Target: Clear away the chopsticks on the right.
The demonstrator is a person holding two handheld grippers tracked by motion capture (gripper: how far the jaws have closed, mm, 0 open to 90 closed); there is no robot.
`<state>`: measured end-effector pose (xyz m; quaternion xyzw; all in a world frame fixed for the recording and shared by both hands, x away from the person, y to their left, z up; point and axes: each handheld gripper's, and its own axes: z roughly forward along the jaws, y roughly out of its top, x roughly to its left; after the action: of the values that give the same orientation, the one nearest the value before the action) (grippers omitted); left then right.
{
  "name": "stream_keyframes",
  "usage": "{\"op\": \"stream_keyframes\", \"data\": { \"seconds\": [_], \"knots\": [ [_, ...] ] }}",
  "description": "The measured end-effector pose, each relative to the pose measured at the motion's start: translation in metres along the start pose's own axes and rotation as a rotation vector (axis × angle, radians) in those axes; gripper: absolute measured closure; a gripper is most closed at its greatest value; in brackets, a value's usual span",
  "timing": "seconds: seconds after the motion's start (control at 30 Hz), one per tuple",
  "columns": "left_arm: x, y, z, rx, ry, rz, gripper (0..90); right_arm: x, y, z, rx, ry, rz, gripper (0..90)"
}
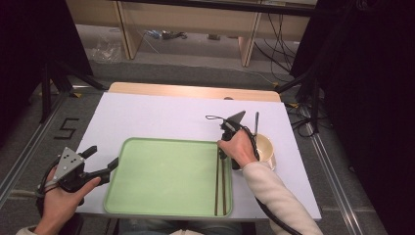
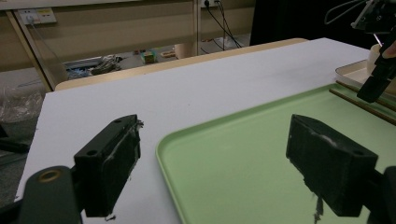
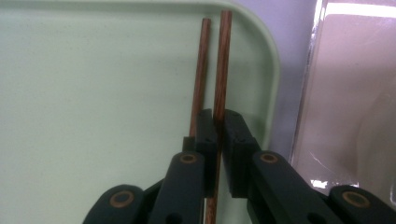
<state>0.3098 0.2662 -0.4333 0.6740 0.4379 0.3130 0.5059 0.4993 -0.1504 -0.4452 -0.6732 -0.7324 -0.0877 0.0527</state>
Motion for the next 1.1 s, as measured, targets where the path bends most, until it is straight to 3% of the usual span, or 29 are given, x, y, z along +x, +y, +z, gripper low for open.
{"op": "stream_keyframes", "data": {
  "seconds": [0.13, 0.23, 0.57, 0.7, 0.8, 0.83, 0.87, 0.93, 1.0, 1.03, 1.07, 1.1],
  "knots": [
    [-0.0001, 0.0, 0.0, 0.0, -0.001, -0.001, 17.2, 0.0024, -0.0007, 0.0024, -0.023, 0.0, 0.022, 86.4],
    [0.0, 0.0, -0.0001, 0.0, -0.002, -0.001, 17.2, 0.0029, 0.0007, 0.0003, 0.02, -0.003, 0.026, 86.2],
    [-0.0003, 0.0, 0.0, -0.001, -0.001, -0.002, 17.2, 0.0055, -0.0006, 0.0022, 0.003, -0.001, 0.049, 84.6],
    [-0.0002, 0.0001, -0.0001, -0.001, 0.0, -0.001, 17.2, 0.0027, -0.0015, 0.0023, 0.034, -0.021, 0.007, 84.3],
    [-0.0001, 0.0001, -0.0001, -0.002, -0.001, -0.001, 17.2, 0.0041, -0.0021, 0.0047, 0.006, -0.015, 0.023, 83.5],
    [-0.0001, 0.0001, -0.0002, -0.002, -0.001, -0.001, 17.2, 0.0042, -0.0019, 0.004, 0.019, -0.015, 0.02, 83.5],
    [-0.0002, 0.0001, -0.0002, -0.003, -0.001, -0.002, 17.2, 0.0012, -0.0012, 0.0033, 0.007, -0.015, -0.046, 83.4],
    [-0.0002, 0.0001, -0.0001, -0.002, -0.002, -0.002, 17.2, 0.0015, -0.0013, 0.0031, 0.001, -0.012, -0.049, 83.4],
    [-0.0004, 0.0001, -0.0001, -0.003, -0.002, -0.002, 17.2, 0.0073, -0.0029, 0.0023, -0.006, -0.016, 0.021, 83.3],
    [-0.0004, 0.0001, -0.0002, -0.003, -0.002, -0.002, 17.2, 0.0068, -0.0029, 0.0014, 0.001, -0.022, 0.008, 83.2],
    [-0.0003, 0.0001, -0.0002, -0.003, -0.002, -0.002, 17.2, 0.009, -0.0022, 0.0006, 0.004, -0.016, 0.038, 83.0],
    [-0.0002, 0.0001, -0.0003, -0.003, -0.001, -0.002, 17.2, 0.0081, -0.002, -0.0001, 0.003, -0.014, 0.018, 82.5]
  ]
}}
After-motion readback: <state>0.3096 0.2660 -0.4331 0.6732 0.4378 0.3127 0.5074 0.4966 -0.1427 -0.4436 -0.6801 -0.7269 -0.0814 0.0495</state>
